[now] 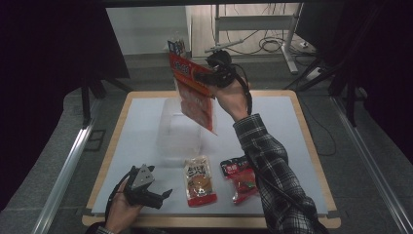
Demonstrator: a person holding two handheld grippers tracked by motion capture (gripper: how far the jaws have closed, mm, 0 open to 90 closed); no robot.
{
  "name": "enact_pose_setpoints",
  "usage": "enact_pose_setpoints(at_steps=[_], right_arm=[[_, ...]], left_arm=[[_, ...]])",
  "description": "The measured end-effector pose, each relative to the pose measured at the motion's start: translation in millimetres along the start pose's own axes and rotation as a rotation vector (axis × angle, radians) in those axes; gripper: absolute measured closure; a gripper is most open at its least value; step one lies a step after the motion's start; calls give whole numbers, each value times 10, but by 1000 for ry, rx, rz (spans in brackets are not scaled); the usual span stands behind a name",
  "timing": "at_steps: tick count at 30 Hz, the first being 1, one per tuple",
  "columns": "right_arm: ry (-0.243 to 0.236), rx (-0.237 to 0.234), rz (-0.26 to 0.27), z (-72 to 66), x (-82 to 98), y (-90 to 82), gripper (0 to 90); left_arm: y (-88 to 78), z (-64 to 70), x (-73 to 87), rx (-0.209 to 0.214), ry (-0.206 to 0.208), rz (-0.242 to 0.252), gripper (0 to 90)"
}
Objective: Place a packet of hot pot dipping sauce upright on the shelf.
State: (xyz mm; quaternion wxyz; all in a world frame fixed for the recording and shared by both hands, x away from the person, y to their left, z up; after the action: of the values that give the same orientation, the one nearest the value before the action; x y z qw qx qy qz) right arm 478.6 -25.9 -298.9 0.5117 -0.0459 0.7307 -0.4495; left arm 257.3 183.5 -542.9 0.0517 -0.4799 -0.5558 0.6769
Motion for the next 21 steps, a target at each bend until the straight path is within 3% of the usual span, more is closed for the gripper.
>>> enact_pose_setpoints(at_steps=[12,21], right_arm=[[18,1,13,-123,-209,341,889],[50,-10,21,-147,-237,588,889]], left_arm=[[4,7,0,0,7,-2,0],[7,6,3,-3,8,-5,0]])
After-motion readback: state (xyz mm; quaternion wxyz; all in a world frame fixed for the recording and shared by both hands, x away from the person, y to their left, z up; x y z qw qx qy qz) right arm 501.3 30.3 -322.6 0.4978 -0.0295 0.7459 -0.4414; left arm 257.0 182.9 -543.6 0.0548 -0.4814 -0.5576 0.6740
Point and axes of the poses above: each handheld gripper's, and its own axes: y roughly forward along the jaws, x roughly out of its underside, z roughly to its right, the point moved 3 cm from there along y, roughly forward along the jaws, and after that the axes turned 15 degrees about -z, right-handed, at the moved point
